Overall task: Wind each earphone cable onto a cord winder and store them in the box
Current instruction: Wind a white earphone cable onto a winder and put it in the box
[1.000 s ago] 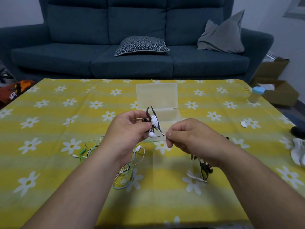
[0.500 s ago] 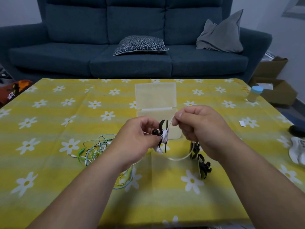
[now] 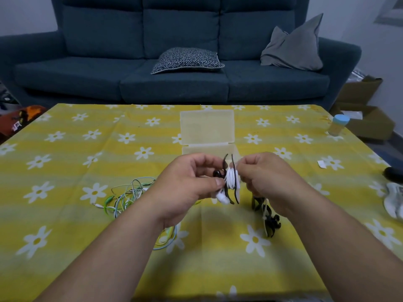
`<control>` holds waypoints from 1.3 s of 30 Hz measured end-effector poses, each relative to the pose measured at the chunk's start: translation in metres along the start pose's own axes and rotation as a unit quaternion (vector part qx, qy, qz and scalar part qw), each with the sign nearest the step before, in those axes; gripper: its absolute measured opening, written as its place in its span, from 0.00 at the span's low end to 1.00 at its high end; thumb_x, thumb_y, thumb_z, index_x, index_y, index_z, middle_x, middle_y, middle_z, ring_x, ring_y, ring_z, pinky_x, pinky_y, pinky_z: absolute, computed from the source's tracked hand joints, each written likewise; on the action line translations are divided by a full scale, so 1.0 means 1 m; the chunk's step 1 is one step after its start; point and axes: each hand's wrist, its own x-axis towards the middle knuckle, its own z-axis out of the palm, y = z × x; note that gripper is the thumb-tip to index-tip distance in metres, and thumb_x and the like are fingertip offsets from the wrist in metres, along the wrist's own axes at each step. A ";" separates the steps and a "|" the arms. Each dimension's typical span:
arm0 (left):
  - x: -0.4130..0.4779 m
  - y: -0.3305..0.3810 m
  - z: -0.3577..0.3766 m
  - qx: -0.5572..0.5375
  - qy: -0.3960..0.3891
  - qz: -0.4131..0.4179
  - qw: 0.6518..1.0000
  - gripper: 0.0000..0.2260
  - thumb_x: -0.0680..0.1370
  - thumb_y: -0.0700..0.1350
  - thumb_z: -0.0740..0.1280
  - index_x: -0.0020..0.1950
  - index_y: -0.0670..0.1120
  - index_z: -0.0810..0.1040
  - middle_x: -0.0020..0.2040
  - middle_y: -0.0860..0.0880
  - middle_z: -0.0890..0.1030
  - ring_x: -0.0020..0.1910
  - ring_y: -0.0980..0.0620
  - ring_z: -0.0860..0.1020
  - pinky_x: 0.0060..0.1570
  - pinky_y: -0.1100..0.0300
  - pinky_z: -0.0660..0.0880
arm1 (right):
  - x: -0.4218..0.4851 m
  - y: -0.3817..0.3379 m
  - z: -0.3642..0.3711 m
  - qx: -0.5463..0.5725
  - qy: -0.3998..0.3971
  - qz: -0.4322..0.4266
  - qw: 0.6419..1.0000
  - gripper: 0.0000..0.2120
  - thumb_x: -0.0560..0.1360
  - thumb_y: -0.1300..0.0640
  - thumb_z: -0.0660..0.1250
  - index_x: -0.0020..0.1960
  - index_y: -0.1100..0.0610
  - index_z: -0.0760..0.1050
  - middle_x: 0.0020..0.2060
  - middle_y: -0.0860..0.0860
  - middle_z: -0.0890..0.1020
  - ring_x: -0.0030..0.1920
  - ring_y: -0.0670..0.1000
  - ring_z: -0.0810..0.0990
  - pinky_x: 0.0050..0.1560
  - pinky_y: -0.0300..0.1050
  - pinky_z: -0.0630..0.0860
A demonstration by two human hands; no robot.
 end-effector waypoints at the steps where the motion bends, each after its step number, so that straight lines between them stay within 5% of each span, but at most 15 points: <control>1: 0.000 0.001 0.000 -0.022 0.014 0.003 1.000 0.11 0.73 0.27 0.68 0.54 0.38 0.79 0.42 0.41 0.82 0.35 0.50 0.81 0.35 0.63 0.77 | -0.001 0.002 0.002 -0.020 -0.028 0.011 0.999 0.13 0.75 0.55 0.69 0.33 0.54 0.75 0.25 0.48 0.67 0.27 0.49 0.59 0.29 0.41 0.55; 10: 0.005 0.006 -0.009 -0.058 0.162 0.014 0.985 0.10 0.76 0.28 0.66 0.48 0.42 0.80 0.37 0.48 0.84 0.35 0.52 0.81 0.38 0.62 0.79 | -0.011 -0.003 0.011 0.004 -0.170 -0.007 0.985 0.14 0.82 0.60 0.60 0.41 0.60 0.79 0.26 0.51 0.68 0.26 0.48 0.62 0.28 0.40 0.58; 15: 0.006 0.001 -0.009 -0.003 0.176 0.003 0.984 0.11 0.75 0.27 0.66 0.45 0.43 0.79 0.32 0.50 0.83 0.30 0.55 0.80 0.31 0.65 0.77 | -0.014 -0.006 0.008 -0.010 -0.192 -0.044 0.980 0.14 0.82 0.58 0.61 0.41 0.59 0.80 0.26 0.48 0.68 0.26 0.46 0.63 0.28 0.36 0.60; 20: 0.007 -0.005 -0.006 0.139 0.172 0.035 0.975 0.10 0.73 0.29 0.70 0.48 0.43 0.80 0.31 0.53 0.81 0.31 0.51 0.80 0.39 0.55 0.79 | -0.018 -0.012 0.007 -0.010 -0.204 -0.081 0.976 0.13 0.81 0.57 0.63 0.42 0.61 0.81 0.25 0.45 0.68 0.26 0.45 0.63 0.29 0.36 0.61; 27: 0.005 -0.007 -0.005 0.205 0.117 0.017 0.972 0.11 0.72 0.29 0.70 0.46 0.44 0.81 0.36 0.48 0.80 0.30 0.50 0.80 0.31 0.67 0.72 | -0.015 -0.016 -0.002 0.053 -0.108 -0.101 0.988 0.11 0.79 0.63 0.64 0.40 0.64 0.81 0.24 0.49 0.66 0.25 0.46 0.60 0.27 0.39 0.58; 32: 0.003 -0.004 -0.003 0.163 0.051 -0.005 0.985 0.12 0.73 0.28 0.69 0.47 0.45 0.82 0.40 0.45 0.82 0.35 0.49 0.78 0.41 0.55 0.75 | -0.010 -0.014 -0.003 -0.003 -0.001 -0.124 0.992 0.12 0.78 0.59 0.66 0.37 0.59 0.81 0.23 0.44 0.65 0.25 0.46 0.60 0.28 0.39 0.59; 39: 0.001 -0.004 -0.002 0.131 0.012 -0.021 0.991 0.11 0.73 0.26 0.67 0.50 0.39 0.81 0.45 0.36 0.83 0.36 0.47 0.78 0.40 0.55 0.76 | -0.005 -0.010 -0.007 -0.032 0.073 -0.151 0.985 0.11 0.78 0.56 0.69 0.39 0.59 0.80 0.19 0.41 0.66 0.22 0.42 0.63 0.25 0.31 0.60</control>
